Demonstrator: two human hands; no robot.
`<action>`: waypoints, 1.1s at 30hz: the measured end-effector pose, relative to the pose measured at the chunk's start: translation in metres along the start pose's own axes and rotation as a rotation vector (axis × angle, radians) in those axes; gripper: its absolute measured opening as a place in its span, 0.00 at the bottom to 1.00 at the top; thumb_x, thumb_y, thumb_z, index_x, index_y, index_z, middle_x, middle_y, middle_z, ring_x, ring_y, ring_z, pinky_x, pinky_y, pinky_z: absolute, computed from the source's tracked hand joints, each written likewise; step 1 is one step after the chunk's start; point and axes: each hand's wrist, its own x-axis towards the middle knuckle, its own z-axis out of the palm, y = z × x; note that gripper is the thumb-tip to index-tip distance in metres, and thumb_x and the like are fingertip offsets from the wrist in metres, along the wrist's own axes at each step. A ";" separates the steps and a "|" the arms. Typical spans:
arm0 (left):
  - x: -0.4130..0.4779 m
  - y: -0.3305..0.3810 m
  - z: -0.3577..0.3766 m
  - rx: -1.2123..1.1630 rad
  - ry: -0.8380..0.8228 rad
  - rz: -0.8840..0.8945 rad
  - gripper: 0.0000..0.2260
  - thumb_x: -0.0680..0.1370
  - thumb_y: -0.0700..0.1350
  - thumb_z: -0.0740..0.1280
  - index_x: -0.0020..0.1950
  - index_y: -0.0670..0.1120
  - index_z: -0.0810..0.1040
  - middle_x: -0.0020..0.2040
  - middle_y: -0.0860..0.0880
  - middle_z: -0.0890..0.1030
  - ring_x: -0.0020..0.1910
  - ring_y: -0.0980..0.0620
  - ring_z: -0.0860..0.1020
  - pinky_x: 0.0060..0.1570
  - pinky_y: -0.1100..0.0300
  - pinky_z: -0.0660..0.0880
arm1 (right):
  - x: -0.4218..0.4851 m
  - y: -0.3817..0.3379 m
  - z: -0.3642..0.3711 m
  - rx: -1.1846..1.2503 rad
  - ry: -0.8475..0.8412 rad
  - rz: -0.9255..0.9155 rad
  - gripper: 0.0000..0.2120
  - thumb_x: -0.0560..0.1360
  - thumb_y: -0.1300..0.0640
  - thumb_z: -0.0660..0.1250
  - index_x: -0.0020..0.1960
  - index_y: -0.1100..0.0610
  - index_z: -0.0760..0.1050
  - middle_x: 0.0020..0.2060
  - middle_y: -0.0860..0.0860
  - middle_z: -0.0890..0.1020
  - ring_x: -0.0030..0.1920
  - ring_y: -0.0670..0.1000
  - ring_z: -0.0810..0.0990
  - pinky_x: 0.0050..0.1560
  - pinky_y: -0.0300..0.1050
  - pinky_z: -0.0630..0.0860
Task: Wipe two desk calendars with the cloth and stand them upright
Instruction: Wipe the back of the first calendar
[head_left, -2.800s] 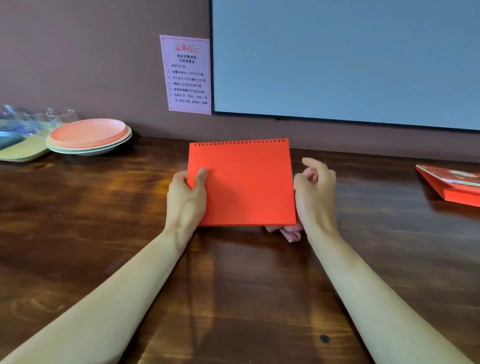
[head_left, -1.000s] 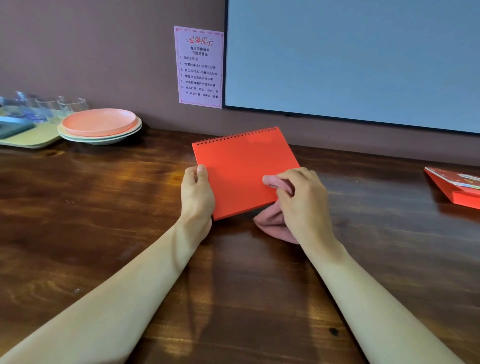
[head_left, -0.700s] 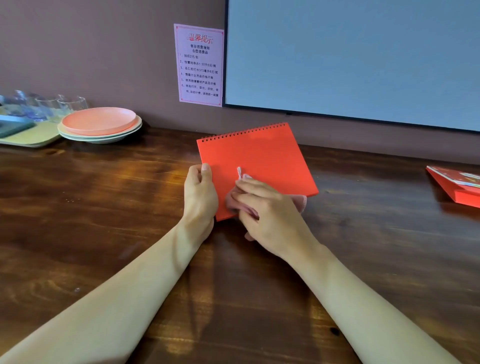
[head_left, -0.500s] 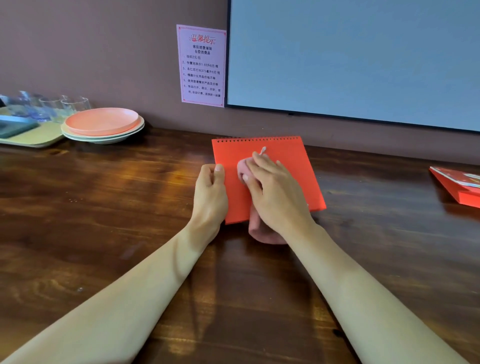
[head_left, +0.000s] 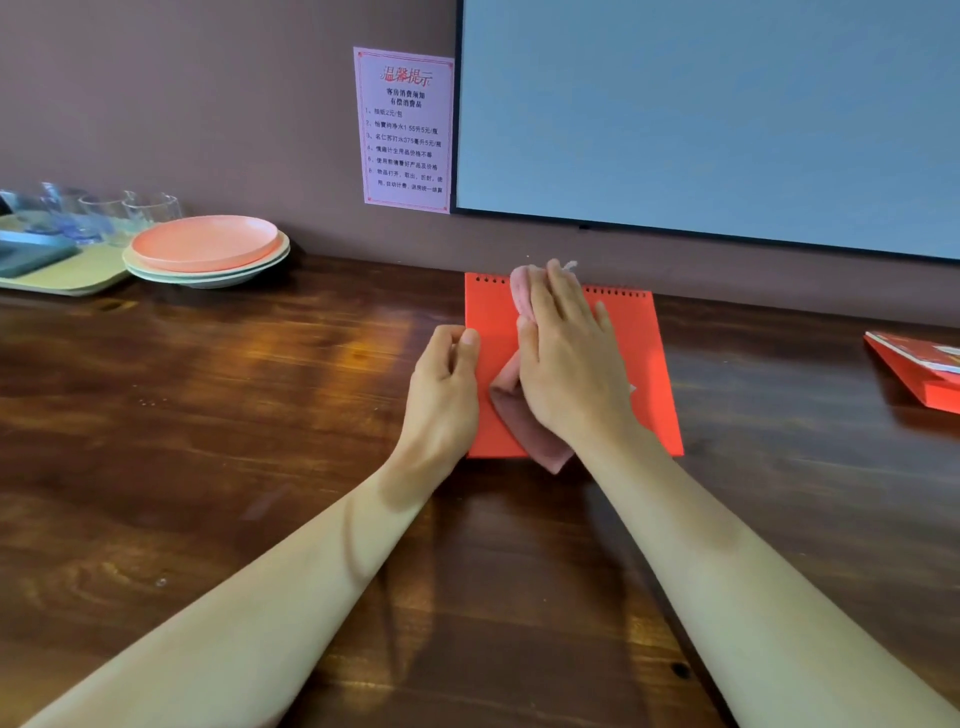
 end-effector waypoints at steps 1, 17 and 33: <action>-0.002 0.000 0.000 -0.002 -0.006 0.005 0.13 0.88 0.54 0.59 0.55 0.49 0.79 0.48 0.48 0.85 0.48 0.46 0.83 0.55 0.44 0.81 | 0.001 -0.003 0.000 0.011 -0.001 0.027 0.26 0.87 0.52 0.50 0.84 0.54 0.55 0.84 0.55 0.55 0.84 0.54 0.51 0.81 0.60 0.54; -0.006 0.000 0.002 -0.078 -0.027 0.036 0.11 0.89 0.50 0.59 0.61 0.47 0.79 0.45 0.50 0.86 0.43 0.60 0.84 0.46 0.61 0.82 | -0.009 -0.014 0.002 0.128 -0.081 -0.200 0.27 0.86 0.62 0.52 0.84 0.54 0.55 0.84 0.53 0.56 0.84 0.53 0.50 0.81 0.56 0.55; -0.001 -0.001 -0.003 -0.364 -0.005 -0.211 0.10 0.87 0.43 0.62 0.65 0.45 0.80 0.58 0.49 0.88 0.58 0.53 0.86 0.60 0.54 0.83 | -0.030 -0.021 0.009 0.281 -0.250 -0.252 0.26 0.87 0.57 0.54 0.84 0.47 0.56 0.83 0.46 0.58 0.84 0.47 0.51 0.83 0.49 0.50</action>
